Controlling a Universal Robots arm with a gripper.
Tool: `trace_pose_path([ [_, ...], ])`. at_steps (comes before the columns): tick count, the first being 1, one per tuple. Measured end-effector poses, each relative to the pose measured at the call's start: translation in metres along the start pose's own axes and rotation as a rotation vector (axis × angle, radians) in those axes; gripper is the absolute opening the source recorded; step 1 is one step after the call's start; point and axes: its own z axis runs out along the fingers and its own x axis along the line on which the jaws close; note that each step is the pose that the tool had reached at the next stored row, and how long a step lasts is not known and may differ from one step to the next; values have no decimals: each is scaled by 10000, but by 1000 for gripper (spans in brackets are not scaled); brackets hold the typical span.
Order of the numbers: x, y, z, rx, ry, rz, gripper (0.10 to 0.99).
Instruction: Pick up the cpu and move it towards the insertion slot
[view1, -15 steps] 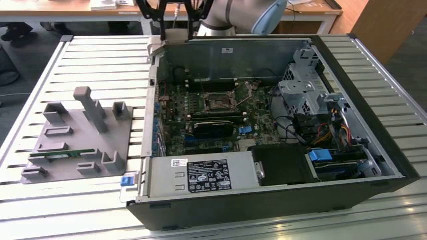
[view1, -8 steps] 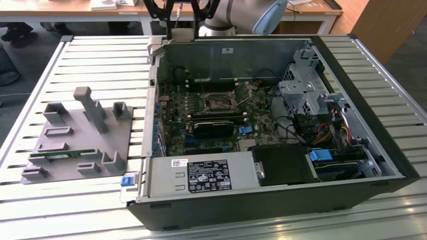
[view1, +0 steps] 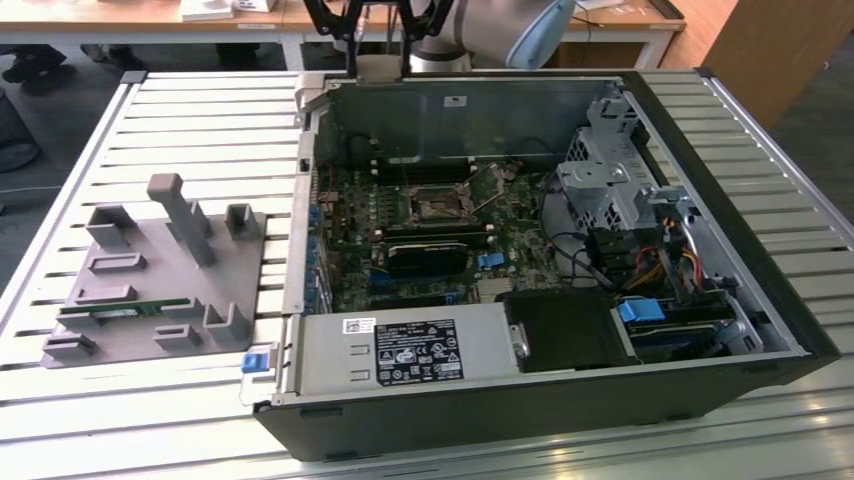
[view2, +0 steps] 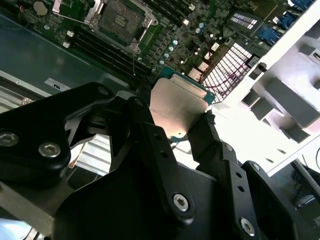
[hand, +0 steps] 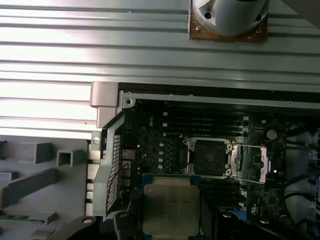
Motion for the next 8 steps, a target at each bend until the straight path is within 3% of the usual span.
trace_pose_path([
  [8, -105, 19, -2, 1, 1, -1, 545],
])
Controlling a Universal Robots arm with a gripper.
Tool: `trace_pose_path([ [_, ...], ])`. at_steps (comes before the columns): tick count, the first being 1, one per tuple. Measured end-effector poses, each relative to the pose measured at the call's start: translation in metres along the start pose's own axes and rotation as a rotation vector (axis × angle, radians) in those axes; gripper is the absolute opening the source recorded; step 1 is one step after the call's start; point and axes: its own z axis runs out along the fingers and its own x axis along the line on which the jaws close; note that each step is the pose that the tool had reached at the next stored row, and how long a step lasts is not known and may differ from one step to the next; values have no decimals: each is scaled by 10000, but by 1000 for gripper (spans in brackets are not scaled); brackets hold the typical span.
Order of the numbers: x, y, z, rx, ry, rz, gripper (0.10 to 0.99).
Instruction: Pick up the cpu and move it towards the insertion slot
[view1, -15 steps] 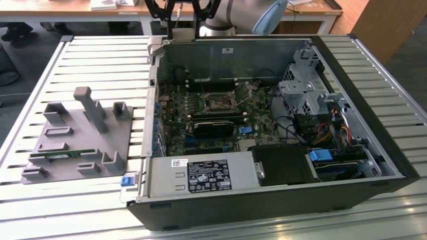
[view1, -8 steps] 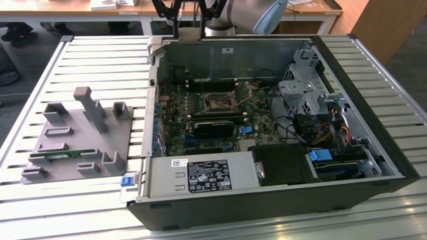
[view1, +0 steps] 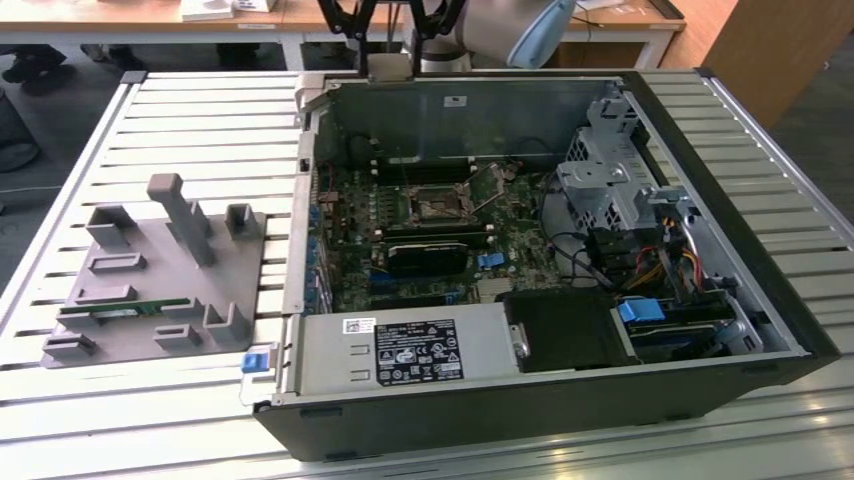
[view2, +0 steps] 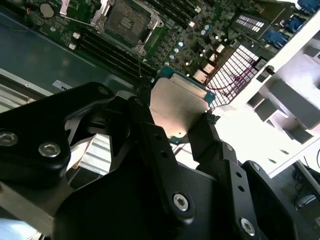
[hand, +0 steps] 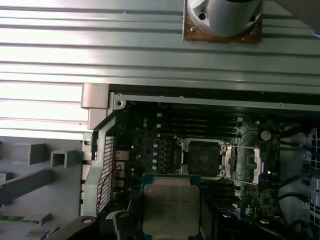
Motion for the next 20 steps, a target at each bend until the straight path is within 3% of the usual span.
trace_pose_path([
  [12, -88, 5, 3, 1, -40, -2, 545],
  [16, -121, 10, 5, 4, -141, -8, 545],
  [20, -143, 30, 13, 9, -305, -17, 545],
])
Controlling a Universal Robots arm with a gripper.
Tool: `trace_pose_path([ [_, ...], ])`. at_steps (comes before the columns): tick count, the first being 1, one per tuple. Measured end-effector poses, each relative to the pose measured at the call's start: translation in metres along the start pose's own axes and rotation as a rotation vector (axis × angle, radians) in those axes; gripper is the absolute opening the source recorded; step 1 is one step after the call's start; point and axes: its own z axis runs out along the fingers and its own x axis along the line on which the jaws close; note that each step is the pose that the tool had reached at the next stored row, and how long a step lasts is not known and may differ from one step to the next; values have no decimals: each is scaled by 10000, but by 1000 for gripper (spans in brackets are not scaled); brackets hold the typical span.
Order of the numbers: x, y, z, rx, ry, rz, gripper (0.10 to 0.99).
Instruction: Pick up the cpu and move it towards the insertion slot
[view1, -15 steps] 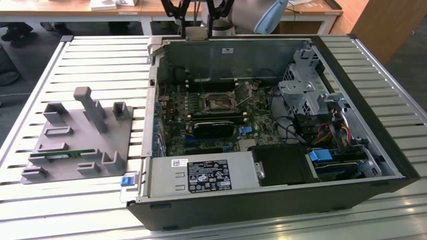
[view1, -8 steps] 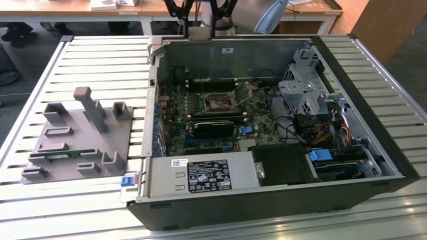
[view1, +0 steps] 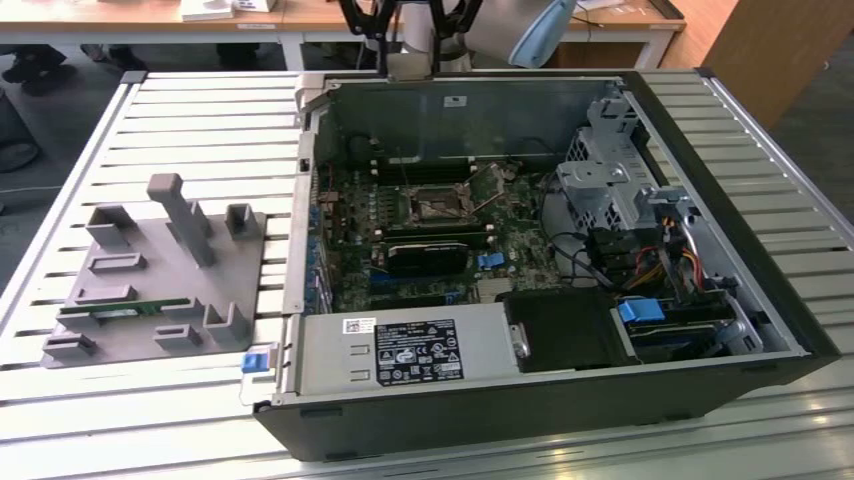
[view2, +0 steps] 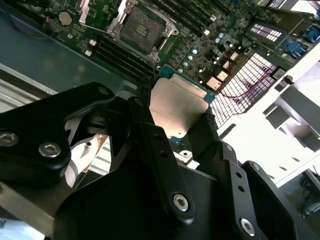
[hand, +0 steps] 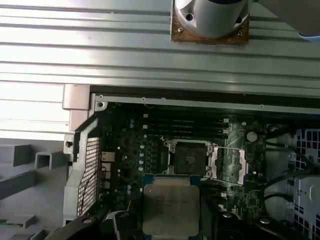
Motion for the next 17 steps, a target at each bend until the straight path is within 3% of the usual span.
trace_pose_path([
  [4, -36, 33, 24, 2, -73, -5, 545],
  [17, -347, 155, 135, 6, -22, -1, 545],
])
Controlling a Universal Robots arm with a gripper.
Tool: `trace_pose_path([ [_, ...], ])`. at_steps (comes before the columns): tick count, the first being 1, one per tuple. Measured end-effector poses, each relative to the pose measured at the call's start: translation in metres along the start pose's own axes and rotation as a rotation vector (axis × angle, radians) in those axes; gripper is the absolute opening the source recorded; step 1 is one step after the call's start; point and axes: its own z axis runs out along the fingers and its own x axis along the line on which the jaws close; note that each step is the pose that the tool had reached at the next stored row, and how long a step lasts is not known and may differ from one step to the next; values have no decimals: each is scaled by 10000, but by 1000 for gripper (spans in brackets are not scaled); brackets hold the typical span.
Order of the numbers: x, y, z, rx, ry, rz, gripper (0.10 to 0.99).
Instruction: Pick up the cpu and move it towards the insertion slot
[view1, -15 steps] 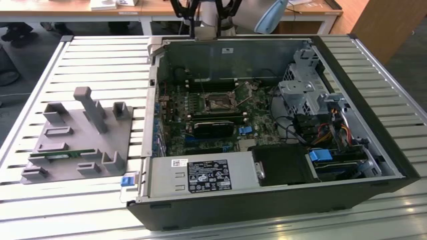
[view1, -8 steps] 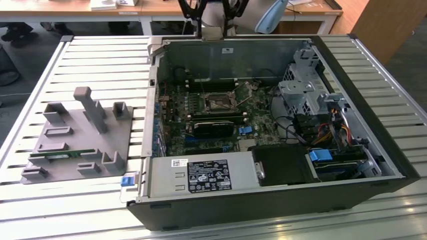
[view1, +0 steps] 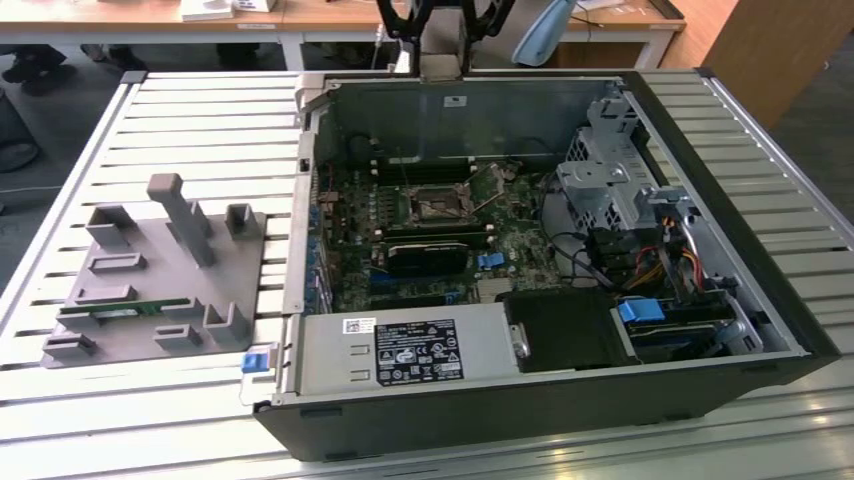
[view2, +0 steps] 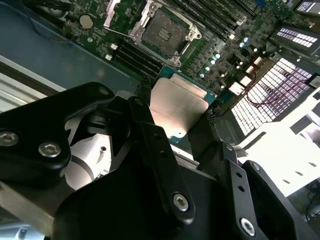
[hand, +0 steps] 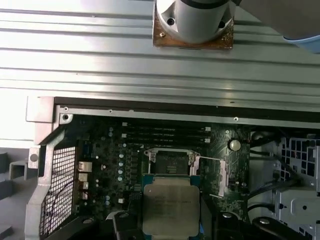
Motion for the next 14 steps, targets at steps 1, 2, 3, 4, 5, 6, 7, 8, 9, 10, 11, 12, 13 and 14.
trace_pose_path([
  [1, -17, 9, 10, -1, 1, 0, 545],
  [2, -30, 21, 21, -1, 0, 0, 545],
  [3, -40, 36, 30, -1, 0, 1, 545],
  [4, -51, 53, 36, 0, 0, 1, 545],
  [5, -57, 61, 40, 2, 1, 5, 545],
  [6, -63, 65, 42, 0, 0, 8, 545],
  [7, -67, 69, 45, 0, -1, 14, 545],
  [8, -67, 69, 46, -2, -11, 13, 545],
  [9, -68, 69, 51, -3, -17, 12, 545],
  [10, -70, 69, 54, -3, -17, 12, 545],
  [11, -70, 69, 57, -2, -17, 12, 545],
  [12, -73, 68, 61, -1, -9, 14, 545],
  [13, -77, 68, 64, -3, 35, 16, 545],
  [14, -80, 67, 69, -5, 61, 17, 545],
])
